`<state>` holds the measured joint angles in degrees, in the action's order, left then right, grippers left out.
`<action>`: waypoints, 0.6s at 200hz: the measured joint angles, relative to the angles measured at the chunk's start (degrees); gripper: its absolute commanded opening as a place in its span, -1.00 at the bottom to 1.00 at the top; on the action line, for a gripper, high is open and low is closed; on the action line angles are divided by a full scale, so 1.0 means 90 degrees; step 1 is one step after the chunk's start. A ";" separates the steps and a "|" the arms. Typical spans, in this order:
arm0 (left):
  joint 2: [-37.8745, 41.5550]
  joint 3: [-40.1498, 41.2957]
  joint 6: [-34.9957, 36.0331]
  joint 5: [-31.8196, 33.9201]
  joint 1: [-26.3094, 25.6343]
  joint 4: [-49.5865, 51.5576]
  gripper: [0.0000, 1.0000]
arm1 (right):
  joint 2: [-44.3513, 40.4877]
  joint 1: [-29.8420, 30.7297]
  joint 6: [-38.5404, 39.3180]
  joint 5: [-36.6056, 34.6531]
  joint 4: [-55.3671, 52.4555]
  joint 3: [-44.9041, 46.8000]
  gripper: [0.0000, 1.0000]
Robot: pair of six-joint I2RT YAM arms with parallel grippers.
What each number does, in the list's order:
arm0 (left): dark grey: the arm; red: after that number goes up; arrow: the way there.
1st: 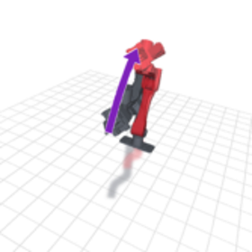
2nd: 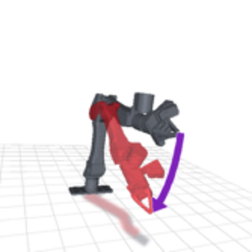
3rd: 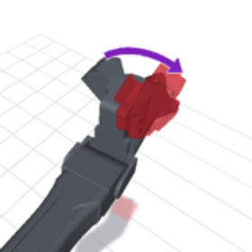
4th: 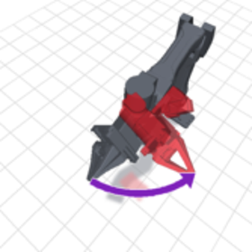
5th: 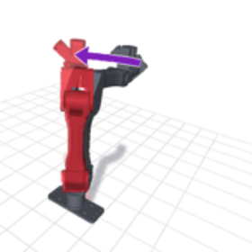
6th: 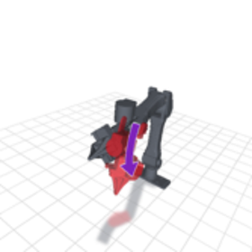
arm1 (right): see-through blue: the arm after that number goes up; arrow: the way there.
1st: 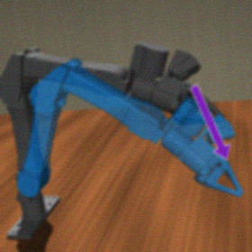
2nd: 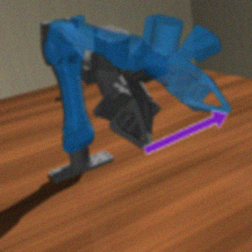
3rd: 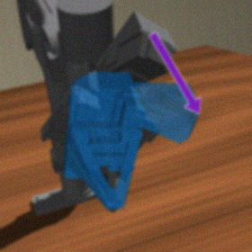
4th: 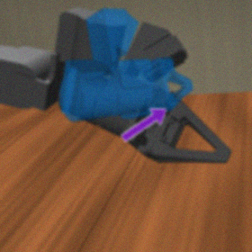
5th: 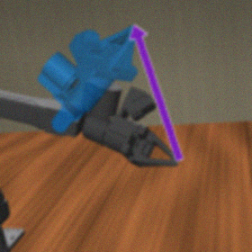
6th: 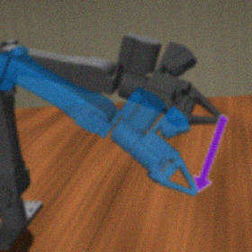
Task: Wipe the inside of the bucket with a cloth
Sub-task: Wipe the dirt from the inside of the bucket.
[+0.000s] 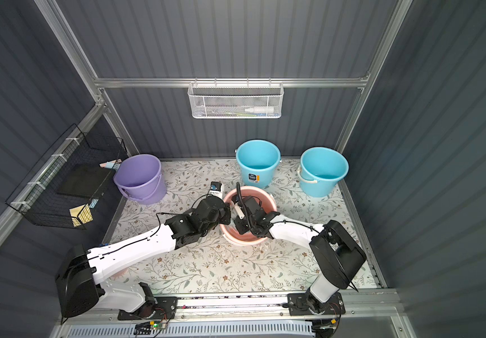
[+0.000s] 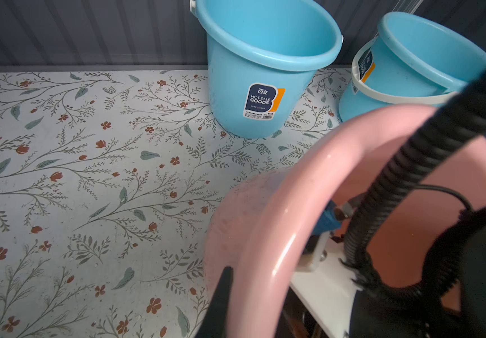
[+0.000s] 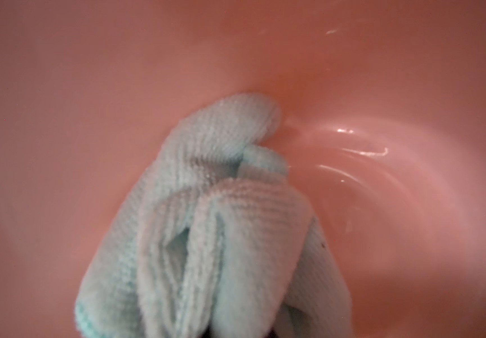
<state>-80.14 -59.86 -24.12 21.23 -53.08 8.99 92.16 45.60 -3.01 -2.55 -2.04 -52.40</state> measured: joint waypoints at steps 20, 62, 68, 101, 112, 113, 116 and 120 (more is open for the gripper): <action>0.0000 0.0000 0.0000 0.0032 0.0005 -0.0058 -1.00 | 0.0000 0.0095 0.0112 -0.0648 0.0238 0.0036 -1.00; 0.0000 0.0002 -0.0024 0.0070 0.0005 -0.0124 -1.00 | -0.0083 0.0187 0.0789 -0.1860 0.0284 0.0039 -1.00; 0.0000 0.0002 -0.0024 0.0068 0.0005 -0.0126 -1.00 | -0.0114 0.0194 0.0950 -0.2059 0.0255 0.0039 -1.00; 0.0000 0.0002 -0.0024 -0.0017 0.0002 -0.0087 -1.00 | -0.0228 0.0194 0.1863 -0.2905 -0.0126 0.0027 -1.00; 0.0000 0.0002 -0.0022 -0.0058 -0.0002 -0.0029 -1.00 | -0.0250 0.0194 0.2149 -0.3101 -0.0330 0.0015 -1.00; 0.0000 0.0002 -0.0022 -0.0068 -0.0005 -0.0022 -1.00 | -0.0250 0.0194 0.2171 -0.3116 -0.0350 0.0015 -1.00; 0.0000 0.0002 -0.0022 -0.0075 -0.0010 -0.0012 -1.00 | -0.0260 0.0194 0.2251 -0.3167 -0.0418 0.0010 -1.00; 0.0000 0.0002 -0.0022 -0.0097 -0.0015 0.0012 -1.00 | -0.0265 0.0194 0.2341 -0.3223 -0.0512 0.0005 -1.00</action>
<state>-80.14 -59.83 -24.32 20.36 -53.21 9.10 89.78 47.35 18.06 -31.55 -6.66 -52.36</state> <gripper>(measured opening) 0.158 0.088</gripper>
